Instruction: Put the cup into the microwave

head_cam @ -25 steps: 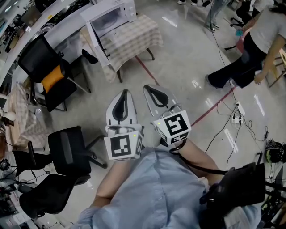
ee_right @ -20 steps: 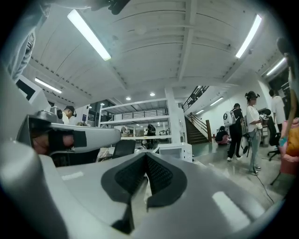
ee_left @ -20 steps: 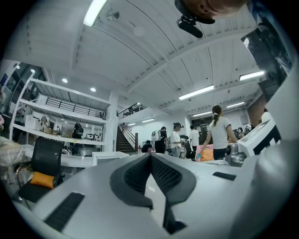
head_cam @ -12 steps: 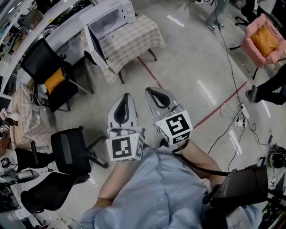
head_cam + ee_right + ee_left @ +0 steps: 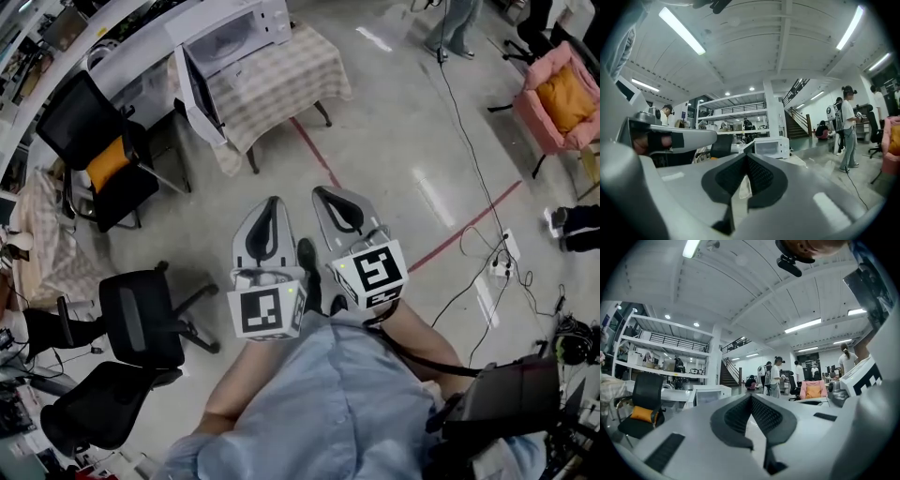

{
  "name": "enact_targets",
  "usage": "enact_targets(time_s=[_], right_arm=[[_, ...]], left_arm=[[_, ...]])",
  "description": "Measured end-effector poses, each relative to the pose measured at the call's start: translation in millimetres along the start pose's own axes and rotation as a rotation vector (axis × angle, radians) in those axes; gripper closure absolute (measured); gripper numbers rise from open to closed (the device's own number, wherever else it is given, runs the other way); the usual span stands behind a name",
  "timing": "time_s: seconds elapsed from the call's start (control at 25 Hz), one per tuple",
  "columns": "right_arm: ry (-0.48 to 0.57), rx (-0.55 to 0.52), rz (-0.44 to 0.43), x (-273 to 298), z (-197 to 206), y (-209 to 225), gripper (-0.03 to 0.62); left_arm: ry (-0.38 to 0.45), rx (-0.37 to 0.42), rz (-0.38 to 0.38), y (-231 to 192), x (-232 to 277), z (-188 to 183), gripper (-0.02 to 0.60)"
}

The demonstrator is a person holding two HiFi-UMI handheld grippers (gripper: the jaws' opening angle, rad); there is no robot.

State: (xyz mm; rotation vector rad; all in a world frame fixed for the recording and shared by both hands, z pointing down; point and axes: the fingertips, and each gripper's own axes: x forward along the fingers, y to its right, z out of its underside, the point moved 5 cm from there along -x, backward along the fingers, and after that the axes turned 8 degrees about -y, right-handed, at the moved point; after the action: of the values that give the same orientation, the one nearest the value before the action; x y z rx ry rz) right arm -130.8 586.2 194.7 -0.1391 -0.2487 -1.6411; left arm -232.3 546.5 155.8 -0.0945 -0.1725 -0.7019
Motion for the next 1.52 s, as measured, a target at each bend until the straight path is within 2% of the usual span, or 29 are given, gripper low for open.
enact_targets(time_s=[0.24, 0.52, 0.88, 1.12, 1.52], right_arm=[[-0.019, 0.009, 0.01, 50.1, -6.4, 25.1, 0.592], [-0.045, 0.016, -0.008, 134.9, -24.1, 44.7, 0.592], [-0.058, -0.022, -0.044, 232.6, -61.2, 51.0, 0.592], [-0.057, -0.056, -0.047, 266.3, -83.1, 59.5, 0.592], [-0.021, -0.075, -0.058, 300.2, -98.1, 82.8, 0.592]], left_arm=[[0.002, -0.018, 0.024, -24.8, 54.9, -6.1, 0.574], [-0.013, -0.044, 0.033, -76.1, 121.4, -14.3, 0.574], [0.001, -0.051, 0.066, -139.7, 184.7, -35.7, 0.574], [0.02, -0.058, 0.072, -161.3, 211.3, -48.7, 0.574], [0.033, -0.047, 0.074, -168.4, 247.0, -53.9, 0.574]])
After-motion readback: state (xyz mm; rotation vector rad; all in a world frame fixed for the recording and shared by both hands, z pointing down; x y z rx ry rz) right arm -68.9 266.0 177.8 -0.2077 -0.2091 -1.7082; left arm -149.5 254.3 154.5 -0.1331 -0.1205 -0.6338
